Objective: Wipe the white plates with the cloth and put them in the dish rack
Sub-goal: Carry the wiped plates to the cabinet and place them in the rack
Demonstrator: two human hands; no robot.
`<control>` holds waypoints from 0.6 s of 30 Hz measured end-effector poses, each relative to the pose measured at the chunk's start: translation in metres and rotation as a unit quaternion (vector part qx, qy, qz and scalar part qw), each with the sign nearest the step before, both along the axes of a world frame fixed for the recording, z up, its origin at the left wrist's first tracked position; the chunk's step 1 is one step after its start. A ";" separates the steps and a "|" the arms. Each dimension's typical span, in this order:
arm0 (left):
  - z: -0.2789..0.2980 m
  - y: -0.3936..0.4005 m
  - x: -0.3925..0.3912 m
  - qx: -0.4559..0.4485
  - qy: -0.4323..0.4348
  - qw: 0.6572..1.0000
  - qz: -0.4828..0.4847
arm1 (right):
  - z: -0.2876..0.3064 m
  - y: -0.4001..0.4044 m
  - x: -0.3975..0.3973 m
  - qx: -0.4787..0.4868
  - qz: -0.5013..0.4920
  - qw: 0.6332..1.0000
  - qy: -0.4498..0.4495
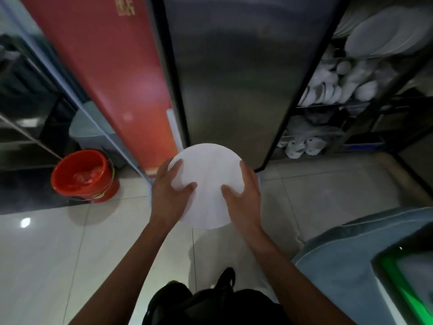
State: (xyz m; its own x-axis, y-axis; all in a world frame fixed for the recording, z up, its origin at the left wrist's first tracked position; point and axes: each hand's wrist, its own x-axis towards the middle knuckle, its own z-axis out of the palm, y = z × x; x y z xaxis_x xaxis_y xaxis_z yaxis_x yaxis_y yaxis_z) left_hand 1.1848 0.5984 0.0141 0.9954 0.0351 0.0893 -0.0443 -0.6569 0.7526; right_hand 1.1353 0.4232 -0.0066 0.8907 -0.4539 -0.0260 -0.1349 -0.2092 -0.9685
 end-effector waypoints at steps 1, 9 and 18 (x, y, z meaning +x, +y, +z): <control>0.000 -0.012 0.009 -0.006 -0.001 1.000 -0.011 | -0.001 -0.011 0.006 -0.002 -0.011 1.000 0.002; -0.017 -0.112 0.099 -0.045 0.018 0.994 -0.103 | -0.007 -0.098 0.057 -0.045 -0.106 0.993 0.028; -0.014 -0.234 0.217 -0.121 0.045 0.961 -0.244 | 0.007 -0.186 0.136 -0.101 -0.233 0.967 0.036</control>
